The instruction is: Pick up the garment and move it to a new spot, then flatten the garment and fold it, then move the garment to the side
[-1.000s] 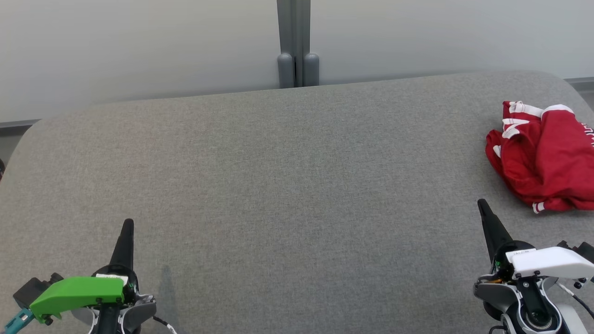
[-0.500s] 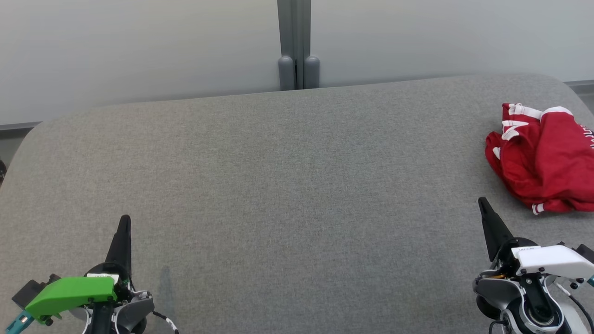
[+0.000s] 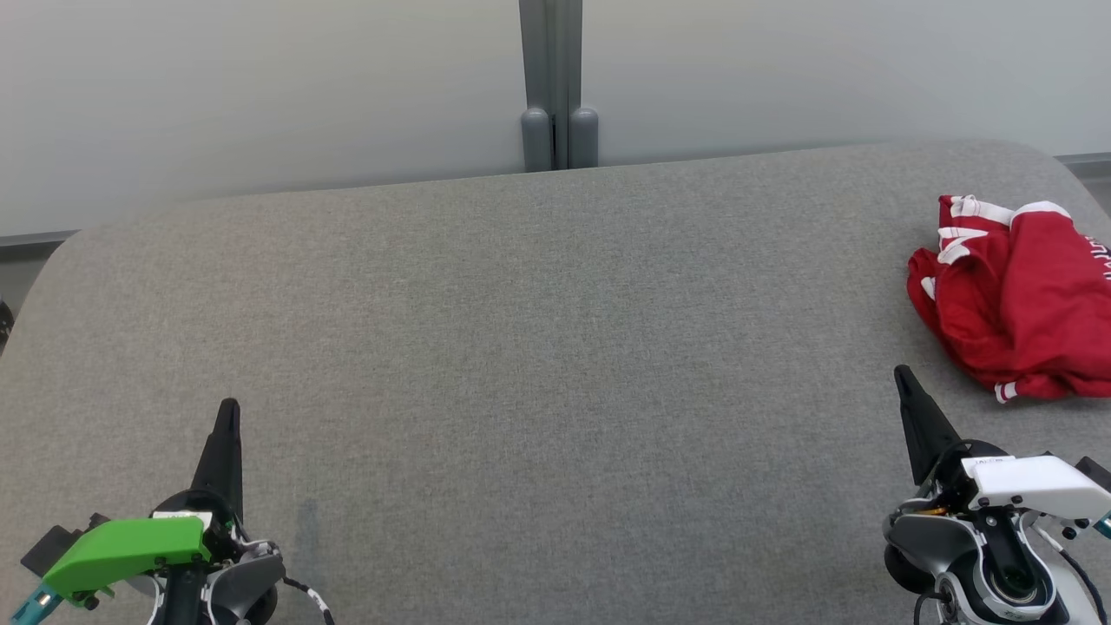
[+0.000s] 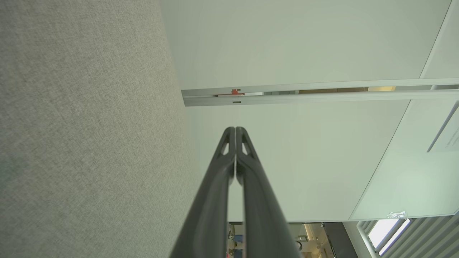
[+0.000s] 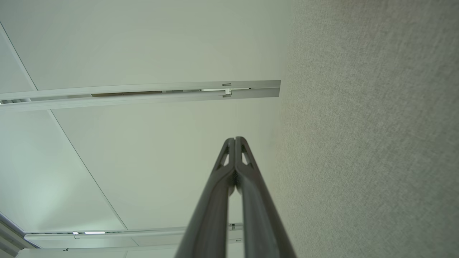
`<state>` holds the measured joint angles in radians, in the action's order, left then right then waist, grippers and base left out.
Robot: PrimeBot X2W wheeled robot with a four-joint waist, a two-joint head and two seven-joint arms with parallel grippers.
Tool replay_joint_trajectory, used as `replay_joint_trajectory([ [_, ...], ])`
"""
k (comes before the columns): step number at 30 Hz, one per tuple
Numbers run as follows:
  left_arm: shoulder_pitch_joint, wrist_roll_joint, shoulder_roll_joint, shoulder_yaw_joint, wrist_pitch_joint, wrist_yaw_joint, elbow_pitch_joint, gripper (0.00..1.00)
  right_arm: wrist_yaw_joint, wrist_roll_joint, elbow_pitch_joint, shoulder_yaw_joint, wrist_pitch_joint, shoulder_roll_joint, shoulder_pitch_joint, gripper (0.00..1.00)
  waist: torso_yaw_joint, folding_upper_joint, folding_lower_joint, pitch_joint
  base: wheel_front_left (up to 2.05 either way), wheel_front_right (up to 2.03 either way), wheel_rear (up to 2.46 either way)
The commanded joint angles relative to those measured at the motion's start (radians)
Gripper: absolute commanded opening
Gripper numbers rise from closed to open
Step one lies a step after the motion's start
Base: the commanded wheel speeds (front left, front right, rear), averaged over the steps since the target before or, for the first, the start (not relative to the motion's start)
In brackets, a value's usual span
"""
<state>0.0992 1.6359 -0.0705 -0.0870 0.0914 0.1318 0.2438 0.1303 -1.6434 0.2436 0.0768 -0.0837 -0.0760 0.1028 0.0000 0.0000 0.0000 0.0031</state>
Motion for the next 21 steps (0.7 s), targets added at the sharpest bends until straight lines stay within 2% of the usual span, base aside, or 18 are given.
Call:
replay_joint_trajectory([
  [1, 0.013, 0.000, 0.002, -0.003, 0.003, 0.003, 0.001, 0.00, 0.001, 0.002, 0.003, 0.003, -0.003, 0.000, 0.007, 0.00, 0.000, 0.0000, 0.0000, 0.000, 0.00, 0.00, 0.00],
  [21, 0.014, -0.007, 0.006, -0.009, 0.009, 0.003, 0.001, 0.00, 0.001, 0.010, 0.003, 0.011, -0.011, 0.006, 0.007, 0.00, 0.000, 0.0000, 0.0000, 0.000, 0.00, 0.00, 0.00],
])
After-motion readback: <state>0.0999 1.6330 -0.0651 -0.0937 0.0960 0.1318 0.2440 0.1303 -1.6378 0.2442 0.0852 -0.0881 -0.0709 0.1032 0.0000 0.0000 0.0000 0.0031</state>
